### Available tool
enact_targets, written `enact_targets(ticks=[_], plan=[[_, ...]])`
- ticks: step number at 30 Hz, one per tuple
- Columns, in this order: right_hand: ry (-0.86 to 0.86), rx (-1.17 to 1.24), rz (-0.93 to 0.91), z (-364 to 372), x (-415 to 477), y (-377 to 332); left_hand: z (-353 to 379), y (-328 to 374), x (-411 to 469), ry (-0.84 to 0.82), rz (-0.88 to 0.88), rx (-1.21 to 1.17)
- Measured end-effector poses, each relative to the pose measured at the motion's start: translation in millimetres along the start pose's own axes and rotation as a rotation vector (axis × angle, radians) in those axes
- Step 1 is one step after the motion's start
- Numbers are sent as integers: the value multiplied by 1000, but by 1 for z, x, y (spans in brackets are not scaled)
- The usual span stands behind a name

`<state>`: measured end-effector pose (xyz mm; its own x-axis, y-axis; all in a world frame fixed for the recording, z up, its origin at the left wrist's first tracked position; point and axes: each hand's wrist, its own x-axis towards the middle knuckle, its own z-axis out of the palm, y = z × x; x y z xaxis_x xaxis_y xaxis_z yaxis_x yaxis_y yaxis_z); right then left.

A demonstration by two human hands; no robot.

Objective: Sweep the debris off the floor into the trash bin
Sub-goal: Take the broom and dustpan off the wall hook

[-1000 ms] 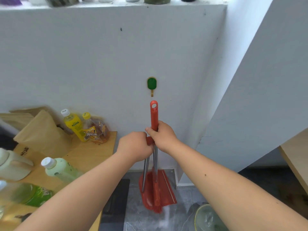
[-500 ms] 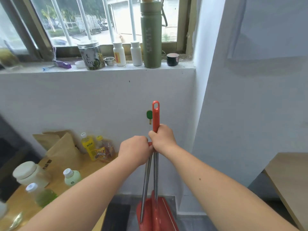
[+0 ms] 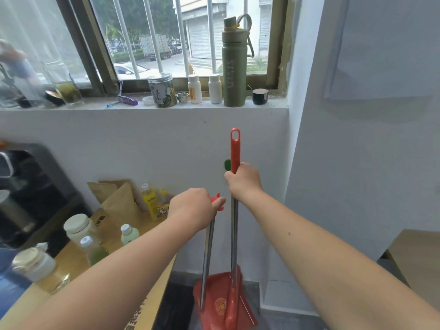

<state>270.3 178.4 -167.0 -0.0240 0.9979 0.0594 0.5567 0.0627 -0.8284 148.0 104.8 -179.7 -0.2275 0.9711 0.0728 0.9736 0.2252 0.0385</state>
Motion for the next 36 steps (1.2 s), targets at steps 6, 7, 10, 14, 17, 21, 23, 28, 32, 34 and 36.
enact_targets(ticks=[6,7,10,14,17,21,23,28,32,34,36], plan=[[-18,32,3,9,-16,-2,8,-24,-15,1,-42,-27],[-19,55,22,8,-19,0,9,-29,-18,-4,-47,-40],[-16,138,100,6,-29,3,14,-47,-30,-19,-59,-76],[-10,229,154,15,-45,6,25,-75,-46,-16,-62,-90],[-43,233,168,27,-64,2,31,-99,-56,-20,-58,-88],[-119,93,159,44,-94,-4,37,-130,-72,-45,-32,-134],[-199,-49,158,49,-114,-8,40,-146,-83,-94,-7,-197],[-299,-123,334,54,-177,-20,44,-178,-114,-199,88,-337],[-263,103,456,58,-225,-16,39,-193,-146,-293,114,-433],[-234,147,472,59,-248,-10,37,-200,-162,-340,102,-470],[-179,192,491,55,-269,-6,34,-206,-178,-375,92,-494]])
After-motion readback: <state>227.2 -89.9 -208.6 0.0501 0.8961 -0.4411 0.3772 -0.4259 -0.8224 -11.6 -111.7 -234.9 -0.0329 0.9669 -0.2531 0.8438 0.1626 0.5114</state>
